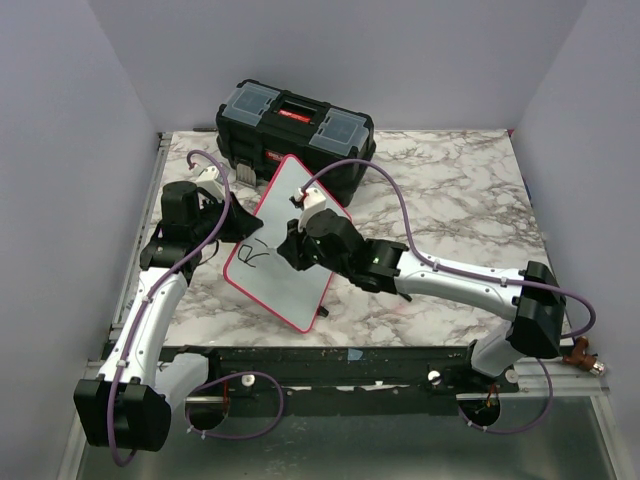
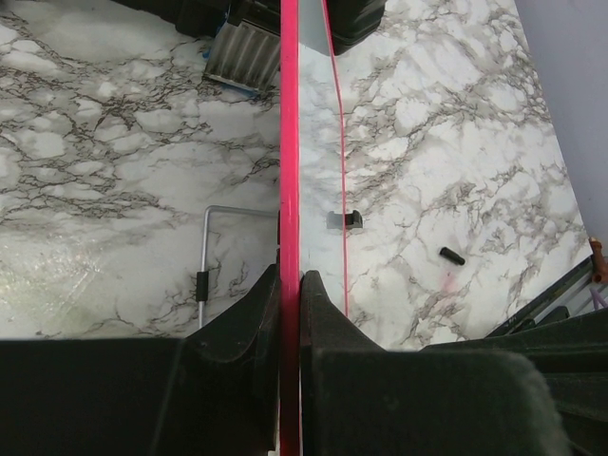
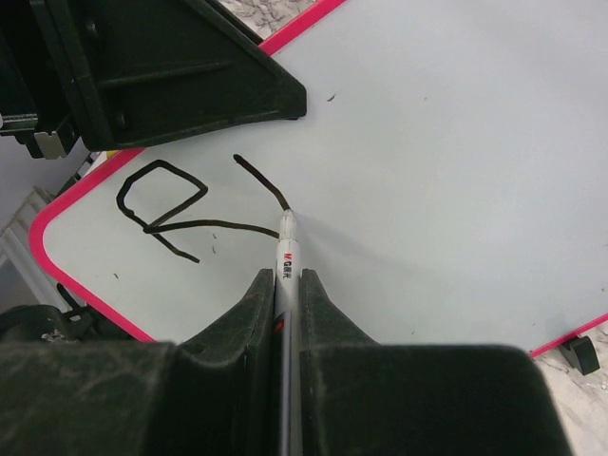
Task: Write a sentence on the whiteboard
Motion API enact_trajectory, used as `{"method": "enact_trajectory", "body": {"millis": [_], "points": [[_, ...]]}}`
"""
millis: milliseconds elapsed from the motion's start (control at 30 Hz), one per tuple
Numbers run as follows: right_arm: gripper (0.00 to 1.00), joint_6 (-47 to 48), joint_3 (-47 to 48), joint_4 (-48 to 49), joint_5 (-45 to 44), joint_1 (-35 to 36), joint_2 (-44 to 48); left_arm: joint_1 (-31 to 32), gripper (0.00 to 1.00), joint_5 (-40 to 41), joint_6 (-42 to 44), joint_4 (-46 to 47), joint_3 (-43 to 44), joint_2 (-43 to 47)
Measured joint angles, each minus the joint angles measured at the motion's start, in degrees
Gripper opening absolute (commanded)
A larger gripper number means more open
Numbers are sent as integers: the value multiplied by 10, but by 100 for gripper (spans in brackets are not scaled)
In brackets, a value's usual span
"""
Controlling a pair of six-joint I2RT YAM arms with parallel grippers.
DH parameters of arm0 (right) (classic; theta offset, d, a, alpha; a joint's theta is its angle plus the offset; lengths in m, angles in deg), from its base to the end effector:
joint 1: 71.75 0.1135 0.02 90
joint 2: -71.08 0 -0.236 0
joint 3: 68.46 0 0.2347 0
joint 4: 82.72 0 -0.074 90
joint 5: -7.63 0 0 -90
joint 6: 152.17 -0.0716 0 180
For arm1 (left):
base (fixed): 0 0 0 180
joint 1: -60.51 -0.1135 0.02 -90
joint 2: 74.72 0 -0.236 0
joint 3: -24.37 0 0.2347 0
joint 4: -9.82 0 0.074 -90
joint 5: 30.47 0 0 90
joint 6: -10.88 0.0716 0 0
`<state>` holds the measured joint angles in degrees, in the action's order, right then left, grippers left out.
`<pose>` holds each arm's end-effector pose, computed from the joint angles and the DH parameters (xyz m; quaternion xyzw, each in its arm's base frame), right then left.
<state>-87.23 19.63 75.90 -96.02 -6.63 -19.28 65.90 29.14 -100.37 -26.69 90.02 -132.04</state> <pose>0.1784 0.3444 0.2826 -0.2236 0.8031 0.3146 0.4540 0.2400 -0.0590 0.2820 0.0191 0.8386 -0.3330 0.4306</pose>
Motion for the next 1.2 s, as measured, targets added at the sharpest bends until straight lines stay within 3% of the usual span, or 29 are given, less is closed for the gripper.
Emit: {"method": "enact_trajectory", "body": {"millis": [1200], "points": [[1, 6, 62, 15, 28, 0, -10, 4, 0, 0, 0, 6, 0, 0]]}}
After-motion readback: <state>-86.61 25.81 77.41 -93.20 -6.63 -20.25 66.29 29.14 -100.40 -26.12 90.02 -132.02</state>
